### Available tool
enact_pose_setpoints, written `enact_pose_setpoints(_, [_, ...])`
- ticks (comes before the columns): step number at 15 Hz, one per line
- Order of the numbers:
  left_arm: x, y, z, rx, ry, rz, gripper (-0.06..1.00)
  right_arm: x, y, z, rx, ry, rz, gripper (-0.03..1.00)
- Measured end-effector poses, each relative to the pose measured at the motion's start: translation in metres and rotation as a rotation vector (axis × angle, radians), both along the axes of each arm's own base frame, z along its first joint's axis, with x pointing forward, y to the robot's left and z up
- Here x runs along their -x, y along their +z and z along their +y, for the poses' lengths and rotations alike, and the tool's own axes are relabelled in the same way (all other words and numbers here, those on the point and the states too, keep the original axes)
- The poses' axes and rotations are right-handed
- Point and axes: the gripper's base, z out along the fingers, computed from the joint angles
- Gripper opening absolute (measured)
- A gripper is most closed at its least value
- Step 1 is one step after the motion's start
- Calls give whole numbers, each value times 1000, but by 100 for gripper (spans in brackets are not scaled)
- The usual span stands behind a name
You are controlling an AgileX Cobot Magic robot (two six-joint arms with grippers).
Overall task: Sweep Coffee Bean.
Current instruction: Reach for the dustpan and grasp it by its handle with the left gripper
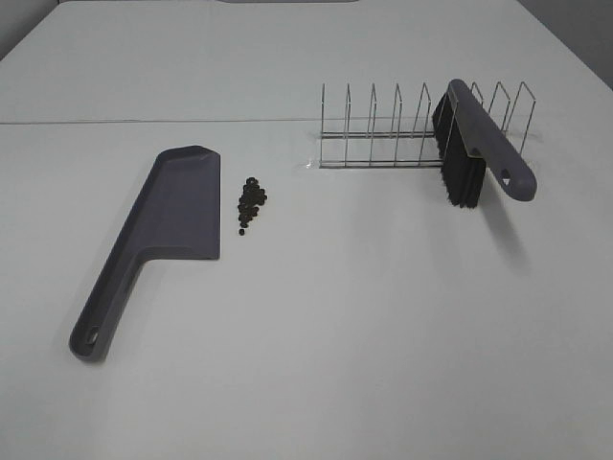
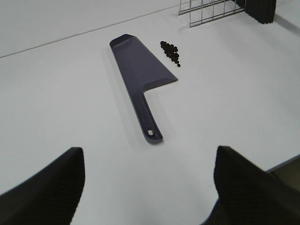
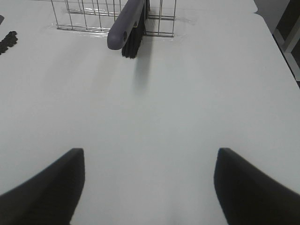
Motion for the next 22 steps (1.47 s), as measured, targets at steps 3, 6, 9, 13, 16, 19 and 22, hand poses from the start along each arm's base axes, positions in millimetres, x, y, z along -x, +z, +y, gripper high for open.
enact_pose_setpoints(3, [0,0,0,0,0,0,73,0,0,0,0,0,0,73])
enact_pose_setpoints(6, [0,0,0,0,0,0,73,0,0,0,0,0,0,73])
enact_pose_setpoints(9, [0,0,0,0,0,0,73,0,0,0,0,0,0,73])
enact_pose_setpoints(13, [-3,10,1,10,22,-84,73,0,0,0,0,0,0,73])
enact_pose_setpoints(16, [-28,22,5,31,87,-112,73,0,0,0,0,0,0,73])
enact_pose_setpoints(19, [-68,31,8,61,150,-105,73,0,0,0,0,0,0,73])
enact_pose_setpoints(22, [-127,26,10,64,200,-59,73,0,0,0,0,0,0,73])
